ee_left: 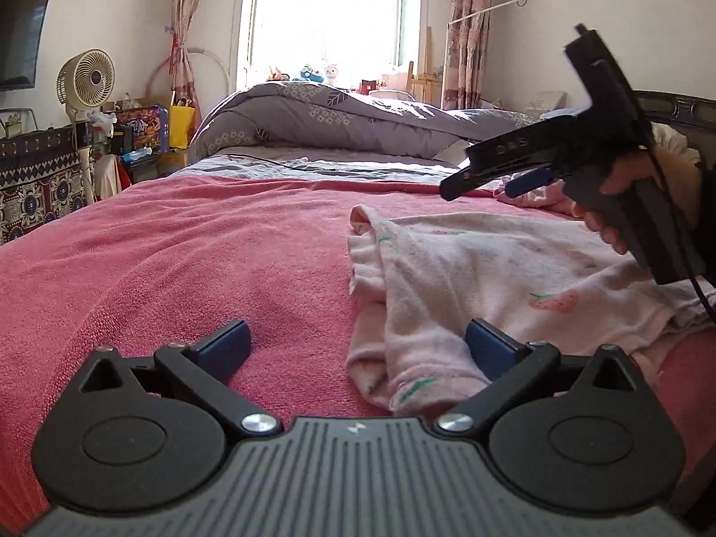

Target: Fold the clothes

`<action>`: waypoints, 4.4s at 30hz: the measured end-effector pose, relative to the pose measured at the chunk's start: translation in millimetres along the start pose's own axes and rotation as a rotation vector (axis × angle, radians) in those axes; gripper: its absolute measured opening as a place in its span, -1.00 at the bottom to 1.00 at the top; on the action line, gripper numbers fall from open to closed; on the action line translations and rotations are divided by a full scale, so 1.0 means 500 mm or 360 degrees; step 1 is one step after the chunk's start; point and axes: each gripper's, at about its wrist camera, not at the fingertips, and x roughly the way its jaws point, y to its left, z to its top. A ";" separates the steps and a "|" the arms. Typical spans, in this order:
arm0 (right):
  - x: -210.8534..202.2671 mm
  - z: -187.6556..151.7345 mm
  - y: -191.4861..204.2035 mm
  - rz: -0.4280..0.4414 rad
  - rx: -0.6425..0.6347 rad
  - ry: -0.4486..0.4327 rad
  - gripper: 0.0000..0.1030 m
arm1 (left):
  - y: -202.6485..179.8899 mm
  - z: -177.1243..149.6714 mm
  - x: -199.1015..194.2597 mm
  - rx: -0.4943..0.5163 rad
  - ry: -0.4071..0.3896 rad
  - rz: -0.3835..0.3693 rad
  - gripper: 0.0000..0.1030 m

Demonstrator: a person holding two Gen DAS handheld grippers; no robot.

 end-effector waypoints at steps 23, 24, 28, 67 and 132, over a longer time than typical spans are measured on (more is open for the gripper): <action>-0.311 -0.153 -0.222 0.0330 -0.0770 0.0027 1.00 | -0.071 0.291 -0.015 0.0473 -0.0238 -0.0754 1.00; -0.306 -0.135 -0.208 0.0405 -0.0864 0.0005 1.00 | -0.094 0.303 0.006 0.0584 -0.0224 -0.0872 1.00; -0.275 -0.085 -0.163 0.0616 -0.1169 -0.0030 1.00 | -0.191 0.326 0.106 0.0907 -0.0048 -0.1243 1.00; -0.237 -0.214 -0.403 0.0776 -0.0520 0.0118 1.00 | 0.099 0.175 0.221 0.0514 0.0641 -0.1029 1.00; -0.294 -0.275 -0.452 0.0562 0.1333 0.0108 -0.65 | -0.180 0.179 0.226 0.1107 0.0586 -0.1208 1.00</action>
